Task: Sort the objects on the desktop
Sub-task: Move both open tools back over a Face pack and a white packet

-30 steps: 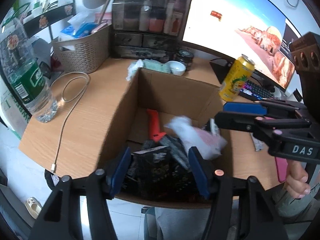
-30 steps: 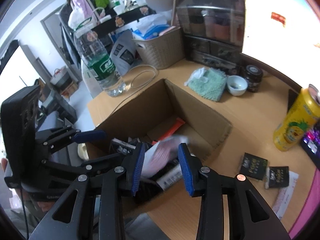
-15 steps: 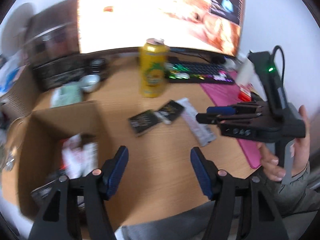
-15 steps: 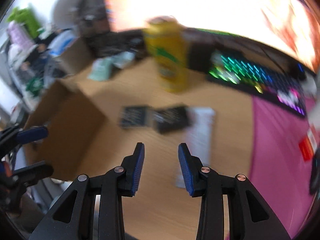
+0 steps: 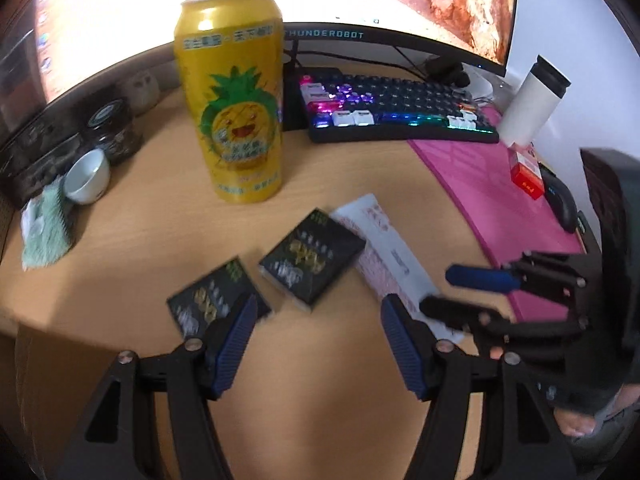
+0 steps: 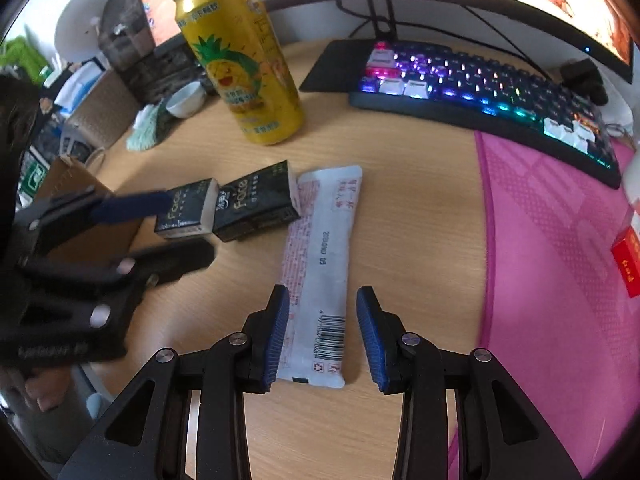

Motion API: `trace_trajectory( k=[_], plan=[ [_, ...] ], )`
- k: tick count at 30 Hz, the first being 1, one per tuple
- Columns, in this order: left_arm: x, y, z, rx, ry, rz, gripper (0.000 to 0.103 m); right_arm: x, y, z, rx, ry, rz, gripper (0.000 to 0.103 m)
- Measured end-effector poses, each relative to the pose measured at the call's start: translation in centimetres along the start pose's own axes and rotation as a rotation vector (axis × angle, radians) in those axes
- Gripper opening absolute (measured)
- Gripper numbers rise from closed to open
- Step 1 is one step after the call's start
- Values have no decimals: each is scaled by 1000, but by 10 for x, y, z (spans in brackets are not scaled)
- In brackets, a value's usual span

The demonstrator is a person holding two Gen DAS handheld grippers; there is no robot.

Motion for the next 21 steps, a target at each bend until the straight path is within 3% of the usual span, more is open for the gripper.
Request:
trace_trajectory(
  k=[4, 10, 14, 21],
  plan=[
    [15, 19, -6, -46, 7, 31, 70, -3, 1, 0, 21, 6, 10, 37],
    [27, 37, -5, -2, 19, 38, 70, -6, 7, 4, 6, -7, 23, 37],
    [30, 37, 2, -23, -5, 35, 70, -9, 10, 4, 16, -4, 31, 37],
    [29, 41, 19, 8, -34, 39, 70, -4, 13, 7, -3, -8, 18, 37]
  ],
)
Point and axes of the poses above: each gripper's, at about its wrist camera, not at the fingertips, and y roughly the way its jaws point, z to its left, x to its top, the point moved 10 cm from there along y, roughly the way its jaws point, and after that the axes turned 11 degrees about z, right-handed, at the moved point
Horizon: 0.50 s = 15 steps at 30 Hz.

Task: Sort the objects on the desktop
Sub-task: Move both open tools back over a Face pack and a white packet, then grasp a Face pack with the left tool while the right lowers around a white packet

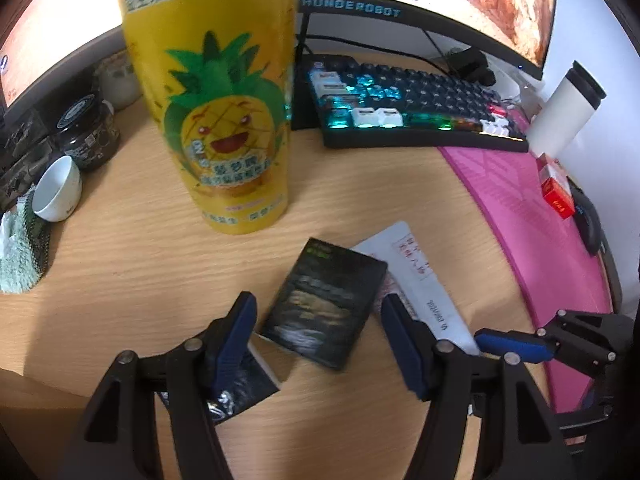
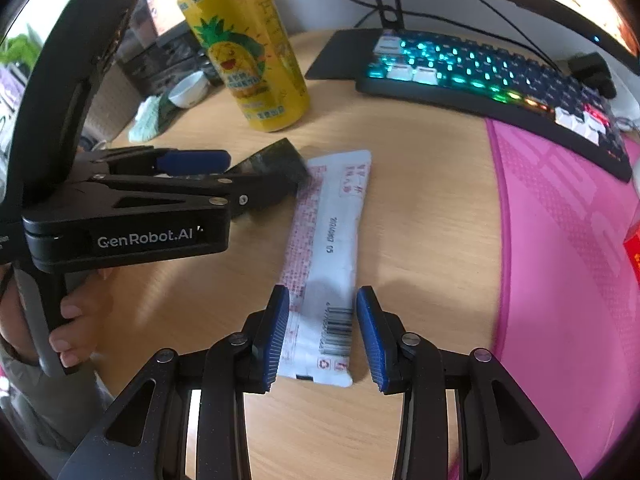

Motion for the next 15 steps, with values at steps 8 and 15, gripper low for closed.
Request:
trace_trajectory(
  k=[8, 15],
  plan=[
    [0, 2, 8, -22, -20, 6, 70, 7, 4, 0, -14, 12, 1, 37],
    [-4, 9, 5, 30, 13, 28, 52, 8, 6, 5, -67, -23, -6, 32]
  ],
)
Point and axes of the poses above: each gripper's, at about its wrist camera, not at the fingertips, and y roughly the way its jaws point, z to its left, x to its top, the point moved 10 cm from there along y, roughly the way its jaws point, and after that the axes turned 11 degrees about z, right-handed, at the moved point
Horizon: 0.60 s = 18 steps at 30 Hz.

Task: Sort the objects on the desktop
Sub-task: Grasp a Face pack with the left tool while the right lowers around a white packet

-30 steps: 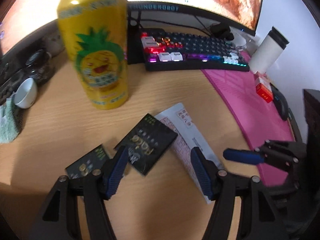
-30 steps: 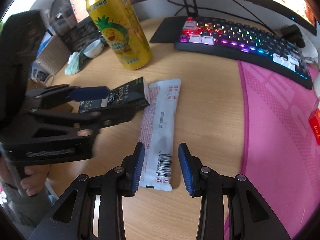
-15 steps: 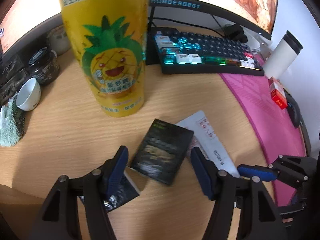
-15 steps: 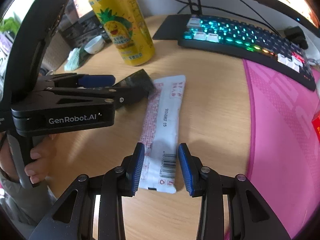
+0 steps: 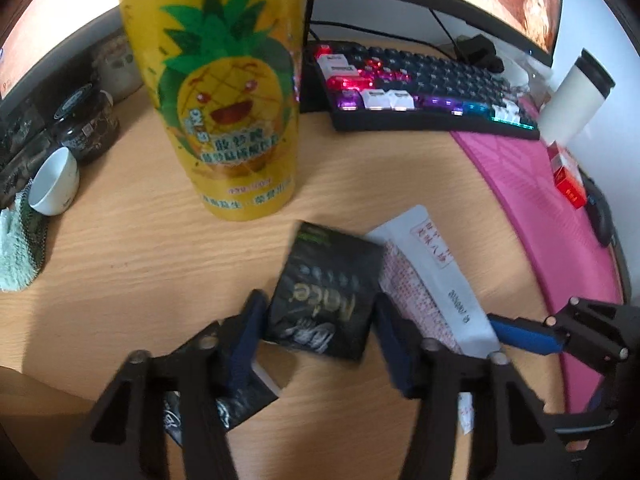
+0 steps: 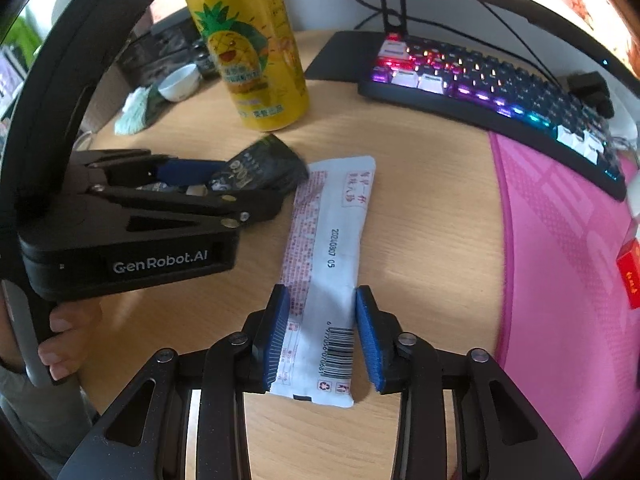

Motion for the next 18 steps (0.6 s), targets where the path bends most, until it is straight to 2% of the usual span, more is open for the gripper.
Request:
trace_trajectory(
  k=[5, 12, 18],
  plan=[
    [-13, -4, -5, -32, -1, 25, 52, -16, -6, -6, 4, -9, 13, 24],
    [-44, -14, -26, 8, 58, 31, 52, -61, -21, -24, -24, 23, 27, 24],
    [-90, -33, -29, 11, 31, 35, 52, -95, -31, -36, 30, 98, 36, 28]
  ],
)
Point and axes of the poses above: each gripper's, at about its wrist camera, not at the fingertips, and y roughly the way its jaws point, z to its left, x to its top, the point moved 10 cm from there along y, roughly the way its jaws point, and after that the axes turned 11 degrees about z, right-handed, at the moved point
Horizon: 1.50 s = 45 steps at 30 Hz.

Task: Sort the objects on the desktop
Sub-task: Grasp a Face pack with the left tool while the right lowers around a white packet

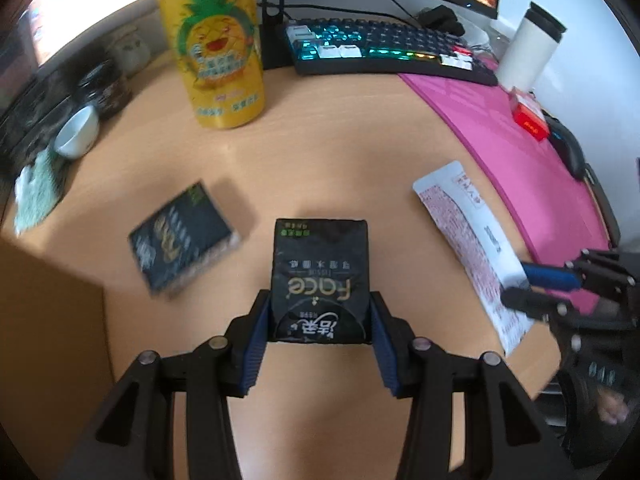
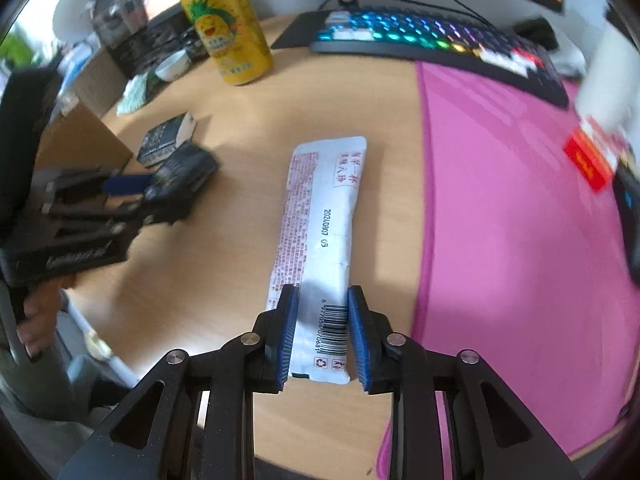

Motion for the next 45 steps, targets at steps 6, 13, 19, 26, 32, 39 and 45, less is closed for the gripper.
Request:
trace_trajectory(
  k=[6, 13, 19, 26, 32, 39, 45],
  plan=[
    [-27, -14, 10, 20, -50, -22, 53, 2, -21, -16, 31, 89, -75, 41],
    [-32, -9, 18, -1, -74, -7, 53, 21, -21, 2, 1, 9, -81, 45],
    [-29, -12, 32, -14, -108, -13, 53, 36, -10, 11, 4, -10, -68, 45],
    [-25, -17, 38, -52, -121, -26, 53, 39, -7, 12, 10, -2, -75, 45],
    [-22, -6, 44, -84, -130, -7, 54, 38, -6, 9, 4, -2, -65, 45],
    [-20, 4, 29, -113, -89, 16, 55, 39, -5, 10, -2, -5, -65, 45],
    [-16, 0, 19, -87, -67, 11, 21, 41, -4, 8, 1, 6, -63, 45]
  ],
)
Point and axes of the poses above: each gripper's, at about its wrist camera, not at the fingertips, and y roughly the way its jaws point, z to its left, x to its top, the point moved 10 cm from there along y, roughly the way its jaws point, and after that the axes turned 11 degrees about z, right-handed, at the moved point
